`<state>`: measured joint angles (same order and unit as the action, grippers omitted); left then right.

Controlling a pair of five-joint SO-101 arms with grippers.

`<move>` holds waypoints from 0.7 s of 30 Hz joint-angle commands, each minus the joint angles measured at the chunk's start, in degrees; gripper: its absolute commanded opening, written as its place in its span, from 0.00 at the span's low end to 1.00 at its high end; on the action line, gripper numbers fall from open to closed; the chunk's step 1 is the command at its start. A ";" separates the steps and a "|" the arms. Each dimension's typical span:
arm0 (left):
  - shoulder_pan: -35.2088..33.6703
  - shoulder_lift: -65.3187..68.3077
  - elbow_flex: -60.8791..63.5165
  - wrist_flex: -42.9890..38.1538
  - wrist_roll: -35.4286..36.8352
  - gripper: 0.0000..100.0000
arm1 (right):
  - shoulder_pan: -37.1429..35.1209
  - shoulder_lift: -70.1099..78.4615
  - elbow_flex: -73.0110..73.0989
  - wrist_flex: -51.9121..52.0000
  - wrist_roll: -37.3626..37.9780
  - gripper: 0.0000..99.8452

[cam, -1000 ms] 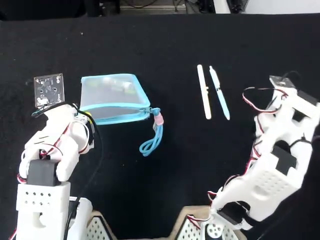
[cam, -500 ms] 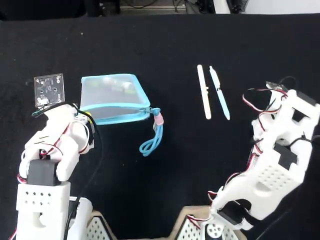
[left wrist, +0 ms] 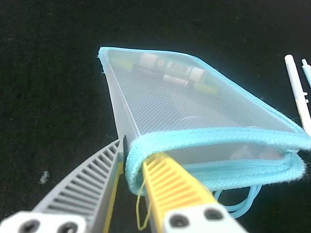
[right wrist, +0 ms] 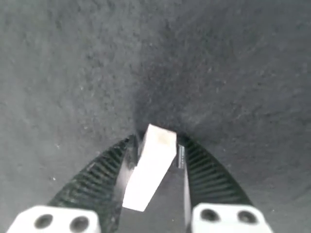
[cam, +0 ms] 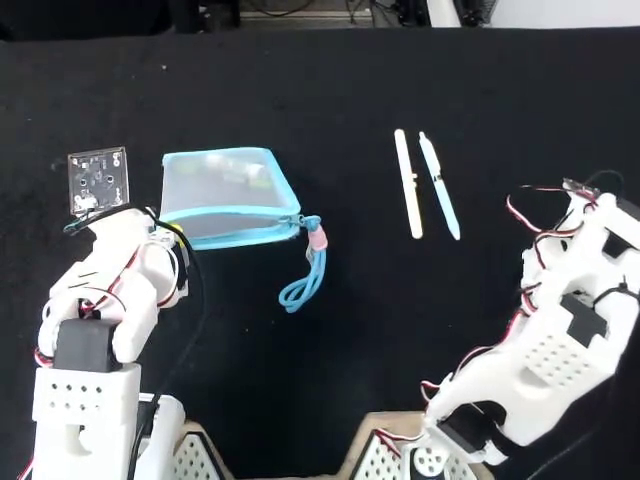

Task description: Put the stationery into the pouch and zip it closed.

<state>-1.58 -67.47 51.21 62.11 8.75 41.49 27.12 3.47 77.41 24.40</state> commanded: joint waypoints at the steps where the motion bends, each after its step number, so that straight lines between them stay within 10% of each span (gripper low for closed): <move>1: -0.40 -0.79 -0.66 0.09 0.18 0.03 | -2.02 -0.40 1.10 -2.64 -2.99 0.11; 12: -0.40 -0.79 -0.66 0.09 0.18 0.03 | -5.89 -22.11 8.92 -2.20 -2.64 0.01; 21: -0.40 -0.79 -0.66 0.09 0.18 0.03 | -25.23 -52.26 22.02 -2.64 -8.79 0.01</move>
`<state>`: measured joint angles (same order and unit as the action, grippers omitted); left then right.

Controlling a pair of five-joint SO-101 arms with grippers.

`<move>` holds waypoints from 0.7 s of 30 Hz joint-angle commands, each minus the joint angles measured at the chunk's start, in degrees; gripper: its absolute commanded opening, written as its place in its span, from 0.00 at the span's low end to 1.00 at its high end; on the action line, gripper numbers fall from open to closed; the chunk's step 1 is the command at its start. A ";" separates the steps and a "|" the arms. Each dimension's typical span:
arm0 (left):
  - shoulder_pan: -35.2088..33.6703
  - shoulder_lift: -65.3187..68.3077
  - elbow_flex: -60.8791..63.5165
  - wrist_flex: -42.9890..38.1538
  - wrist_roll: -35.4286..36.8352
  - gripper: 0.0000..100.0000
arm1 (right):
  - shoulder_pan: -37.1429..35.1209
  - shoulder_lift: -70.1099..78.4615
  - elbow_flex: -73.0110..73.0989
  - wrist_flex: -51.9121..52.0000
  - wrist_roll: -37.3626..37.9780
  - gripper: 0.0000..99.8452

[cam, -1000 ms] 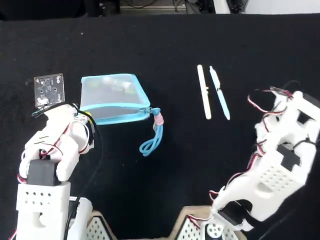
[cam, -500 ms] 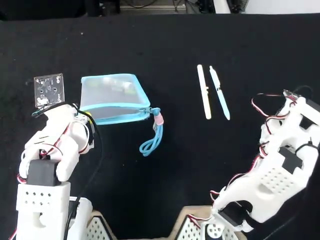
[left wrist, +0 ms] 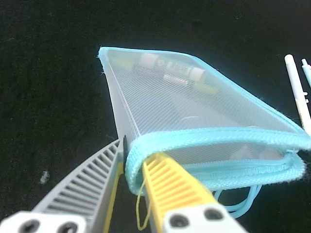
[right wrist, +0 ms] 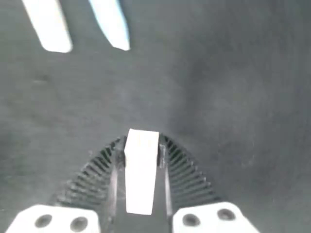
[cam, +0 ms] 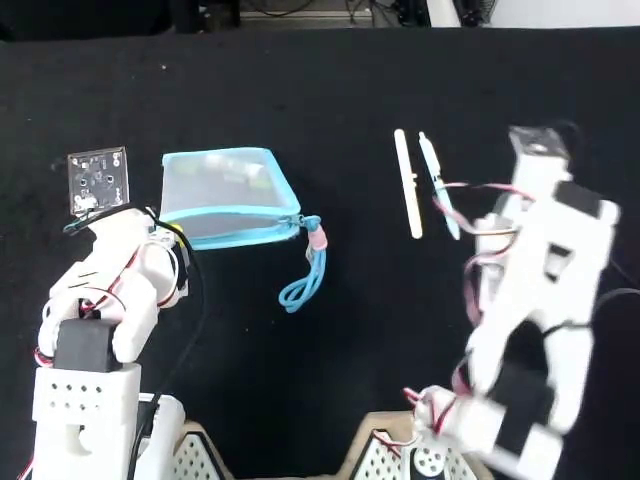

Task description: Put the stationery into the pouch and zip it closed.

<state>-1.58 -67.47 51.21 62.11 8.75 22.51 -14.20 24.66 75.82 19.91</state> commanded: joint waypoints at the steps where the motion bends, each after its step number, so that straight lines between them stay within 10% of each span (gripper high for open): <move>1: -0.40 -0.79 -0.66 0.09 0.18 0.03 | -8.70 -13.85 1.27 -1.05 -6.95 0.01; 8: -0.40 -0.79 -0.66 0.09 0.18 0.03 | -31.30 -29.49 2.07 -5.89 -21.89 0.02; 21: -0.40 -0.79 -0.66 0.09 0.18 0.03 | -55.47 -39.87 17.45 -36.04 -22.15 0.01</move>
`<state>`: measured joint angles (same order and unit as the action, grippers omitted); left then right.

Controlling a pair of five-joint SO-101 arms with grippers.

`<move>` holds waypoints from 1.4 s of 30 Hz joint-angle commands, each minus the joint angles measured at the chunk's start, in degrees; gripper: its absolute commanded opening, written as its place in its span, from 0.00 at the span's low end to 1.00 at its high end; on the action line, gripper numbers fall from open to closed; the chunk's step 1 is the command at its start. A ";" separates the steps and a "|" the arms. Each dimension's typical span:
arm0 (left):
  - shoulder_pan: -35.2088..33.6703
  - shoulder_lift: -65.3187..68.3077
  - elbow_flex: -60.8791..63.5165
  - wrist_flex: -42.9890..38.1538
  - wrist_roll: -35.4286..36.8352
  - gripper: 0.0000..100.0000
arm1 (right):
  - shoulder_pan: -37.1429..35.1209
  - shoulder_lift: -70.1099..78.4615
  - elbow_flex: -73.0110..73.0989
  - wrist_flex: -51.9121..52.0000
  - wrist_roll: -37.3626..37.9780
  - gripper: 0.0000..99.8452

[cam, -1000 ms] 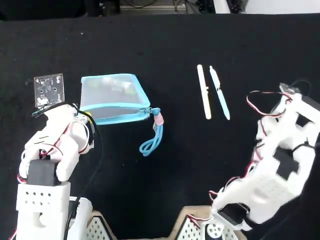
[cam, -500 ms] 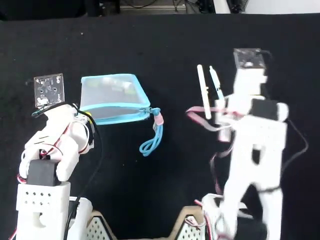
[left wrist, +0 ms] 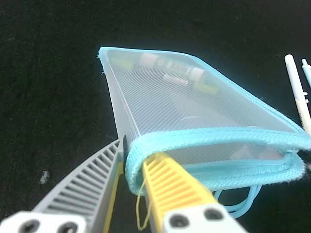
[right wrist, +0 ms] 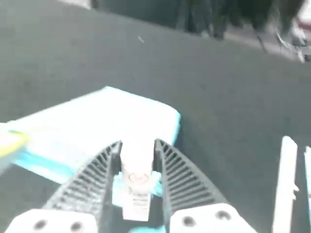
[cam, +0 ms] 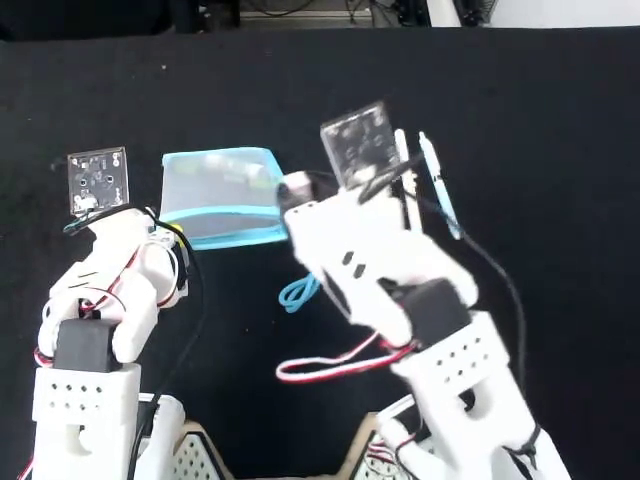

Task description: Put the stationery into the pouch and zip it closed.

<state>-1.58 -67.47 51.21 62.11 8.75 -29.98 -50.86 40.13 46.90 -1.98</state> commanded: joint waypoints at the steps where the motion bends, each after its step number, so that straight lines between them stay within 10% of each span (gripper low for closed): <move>1: -0.40 -0.79 -0.66 0.09 0.18 0.03 | -3.87 -3.91 3.56 -9.93 -0.18 0.01; 14: -0.40 -0.79 -0.66 0.09 0.18 0.03 | -7.65 -6.11 27.30 -50.29 -0.18 0.01; 42: -0.40 -0.79 -0.66 0.09 0.18 0.03 | -5.71 -1.89 44.79 -71.38 -0.09 0.01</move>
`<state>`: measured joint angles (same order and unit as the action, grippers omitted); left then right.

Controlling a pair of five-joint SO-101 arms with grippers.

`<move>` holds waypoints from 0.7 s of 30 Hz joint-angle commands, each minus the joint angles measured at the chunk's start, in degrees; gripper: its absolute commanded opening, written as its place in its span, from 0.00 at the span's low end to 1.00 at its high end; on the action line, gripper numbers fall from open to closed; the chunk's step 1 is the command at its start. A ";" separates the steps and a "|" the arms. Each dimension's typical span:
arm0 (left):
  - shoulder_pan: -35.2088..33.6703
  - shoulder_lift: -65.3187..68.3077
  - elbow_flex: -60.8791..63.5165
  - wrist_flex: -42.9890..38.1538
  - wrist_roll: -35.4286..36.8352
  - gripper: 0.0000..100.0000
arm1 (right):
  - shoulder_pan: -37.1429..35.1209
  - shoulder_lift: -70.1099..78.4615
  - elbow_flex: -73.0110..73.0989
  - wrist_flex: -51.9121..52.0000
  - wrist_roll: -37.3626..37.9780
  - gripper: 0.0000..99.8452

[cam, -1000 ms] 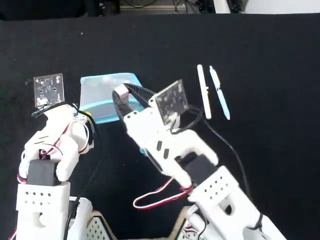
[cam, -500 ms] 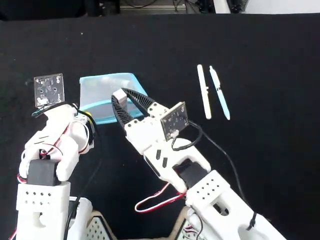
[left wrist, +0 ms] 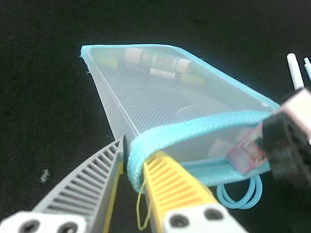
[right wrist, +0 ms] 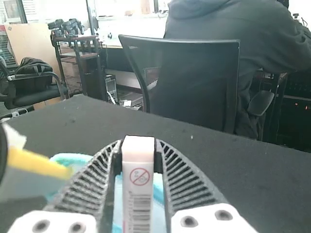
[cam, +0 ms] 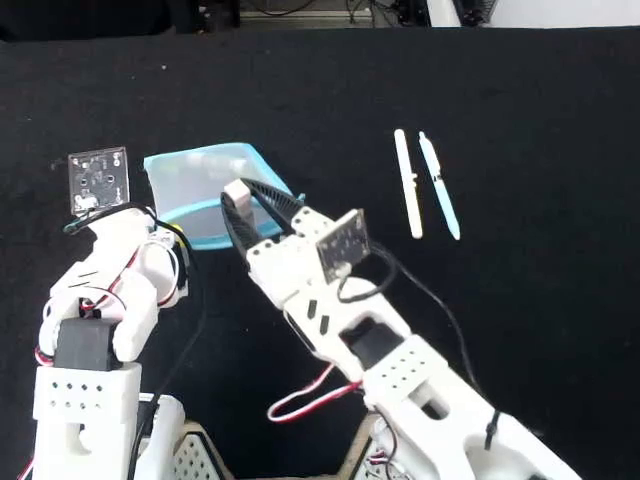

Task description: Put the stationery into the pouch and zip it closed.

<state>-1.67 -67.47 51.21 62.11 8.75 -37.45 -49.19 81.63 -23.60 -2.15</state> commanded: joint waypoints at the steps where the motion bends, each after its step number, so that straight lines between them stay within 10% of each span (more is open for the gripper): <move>1: -0.31 -0.79 -0.66 0.09 0.18 0.03 | 2.11 -5.41 5.14 -0.88 0.09 0.01; 21: -0.31 -0.79 -0.66 0.00 0.18 0.03 | 1.41 -48.04 14.55 37.45 0.09 0.01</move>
<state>-1.49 -67.47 51.30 62.11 8.75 -36.75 -92.62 96.22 7.43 -2.15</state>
